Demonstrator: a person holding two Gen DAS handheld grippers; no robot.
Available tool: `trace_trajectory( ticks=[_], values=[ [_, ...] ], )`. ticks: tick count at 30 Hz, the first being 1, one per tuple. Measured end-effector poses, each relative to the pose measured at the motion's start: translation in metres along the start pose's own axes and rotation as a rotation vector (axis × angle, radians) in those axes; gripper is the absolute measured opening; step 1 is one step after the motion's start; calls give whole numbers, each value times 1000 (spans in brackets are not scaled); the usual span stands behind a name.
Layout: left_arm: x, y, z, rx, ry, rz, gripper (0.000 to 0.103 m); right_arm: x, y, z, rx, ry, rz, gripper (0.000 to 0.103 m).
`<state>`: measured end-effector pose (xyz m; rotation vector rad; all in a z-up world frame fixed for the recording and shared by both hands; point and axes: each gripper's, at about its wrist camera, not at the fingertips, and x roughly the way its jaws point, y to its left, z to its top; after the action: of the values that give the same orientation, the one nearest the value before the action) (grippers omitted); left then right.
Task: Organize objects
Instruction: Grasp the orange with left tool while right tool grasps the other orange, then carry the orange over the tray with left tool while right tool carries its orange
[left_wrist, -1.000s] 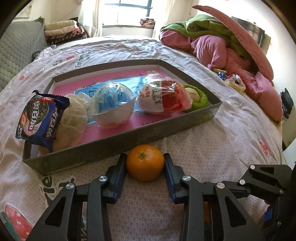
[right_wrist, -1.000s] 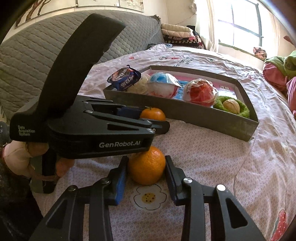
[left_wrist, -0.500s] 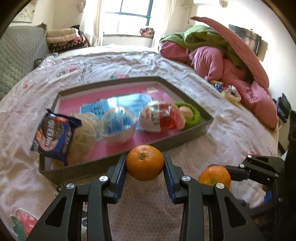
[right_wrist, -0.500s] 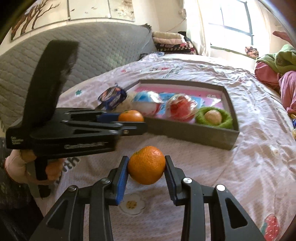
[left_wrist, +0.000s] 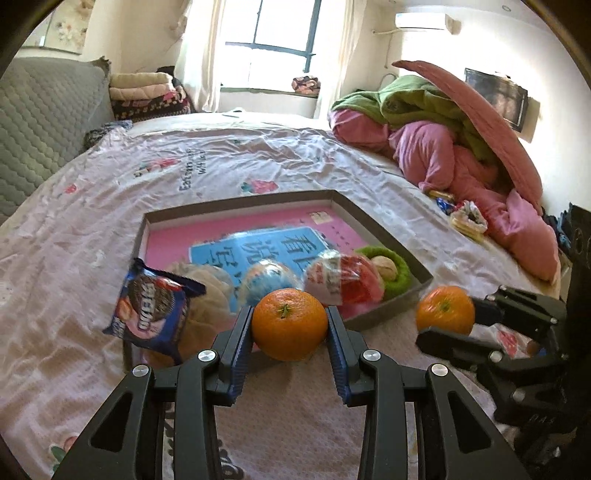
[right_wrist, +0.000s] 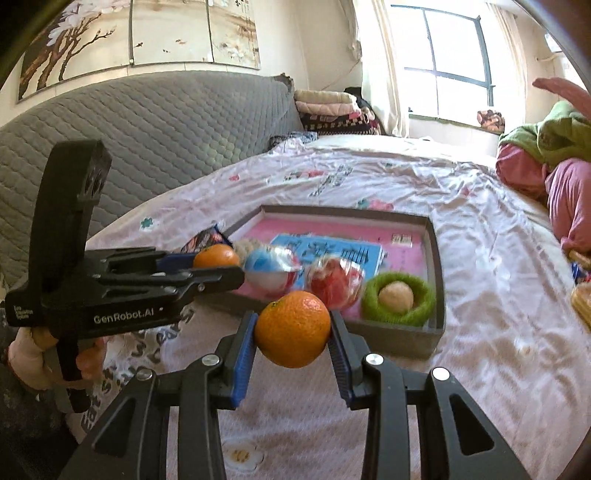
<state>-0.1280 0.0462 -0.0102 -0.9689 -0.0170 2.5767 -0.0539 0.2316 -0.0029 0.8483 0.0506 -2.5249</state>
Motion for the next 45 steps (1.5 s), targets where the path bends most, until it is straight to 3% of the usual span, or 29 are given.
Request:
trace_trajectory(
  ticks=[18,45],
  values=[
    [14,37,23,-39,-29,70,39,14,-29,34,-22,-77,-102,38],
    [57,44,23,-27,37,80,39,61,-64,21,23,42,-165,38]
  ],
)
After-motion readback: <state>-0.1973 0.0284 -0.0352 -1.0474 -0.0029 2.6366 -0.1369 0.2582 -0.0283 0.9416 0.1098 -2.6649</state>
